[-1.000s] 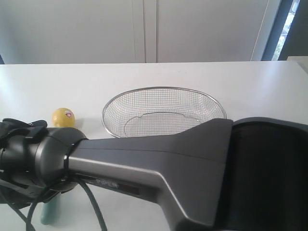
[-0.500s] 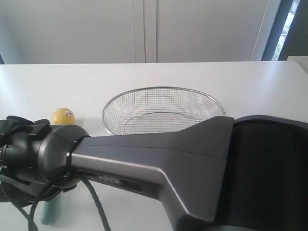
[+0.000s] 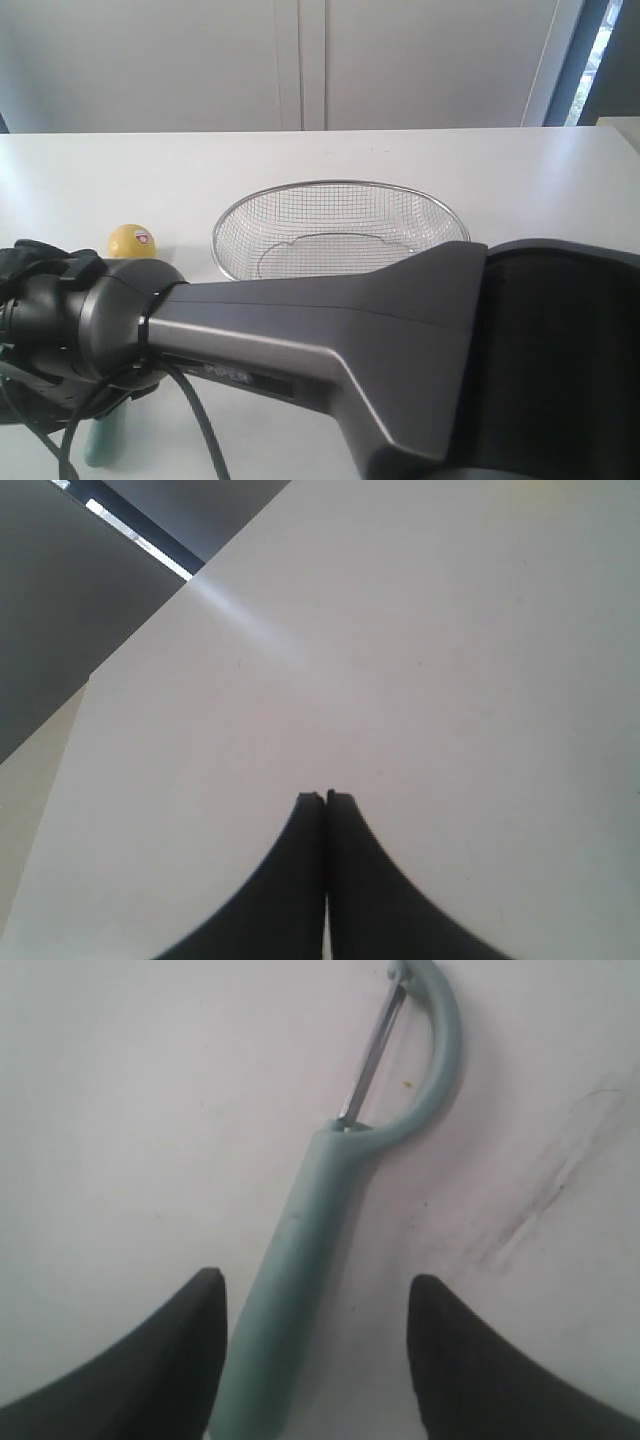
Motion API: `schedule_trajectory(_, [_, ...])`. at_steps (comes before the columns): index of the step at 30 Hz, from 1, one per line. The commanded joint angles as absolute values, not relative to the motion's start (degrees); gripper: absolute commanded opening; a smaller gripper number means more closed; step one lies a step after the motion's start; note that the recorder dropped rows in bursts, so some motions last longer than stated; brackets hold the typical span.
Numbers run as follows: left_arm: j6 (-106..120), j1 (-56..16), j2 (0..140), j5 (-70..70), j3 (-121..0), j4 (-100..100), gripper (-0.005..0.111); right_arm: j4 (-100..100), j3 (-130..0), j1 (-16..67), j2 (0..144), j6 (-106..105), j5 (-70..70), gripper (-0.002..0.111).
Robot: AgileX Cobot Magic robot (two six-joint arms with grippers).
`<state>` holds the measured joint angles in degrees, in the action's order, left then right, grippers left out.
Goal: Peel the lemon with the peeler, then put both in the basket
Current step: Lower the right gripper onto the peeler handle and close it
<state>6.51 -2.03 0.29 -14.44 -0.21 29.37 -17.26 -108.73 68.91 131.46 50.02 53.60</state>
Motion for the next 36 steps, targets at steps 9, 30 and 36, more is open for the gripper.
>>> schedule_trajectory(9, [6.33,-2.0,0.0,-14.66,0.0,29.66,0.0,-14.66,-108.47,68.51,129.85,48.66,51.04,0.051])
schedule_trajectory(30, [-13.09,-2.0,0.0,-17.6,0.0,22.92,0.0,-15.07,-108.47,68.51,130.82,51.22,55.64,0.051])
schedule_trajectory(36, [-22.57,-2.0,0.0,-17.37,0.0,22.68,0.0,-14.84,-108.47,68.61,131.42,51.73,52.54,0.051])
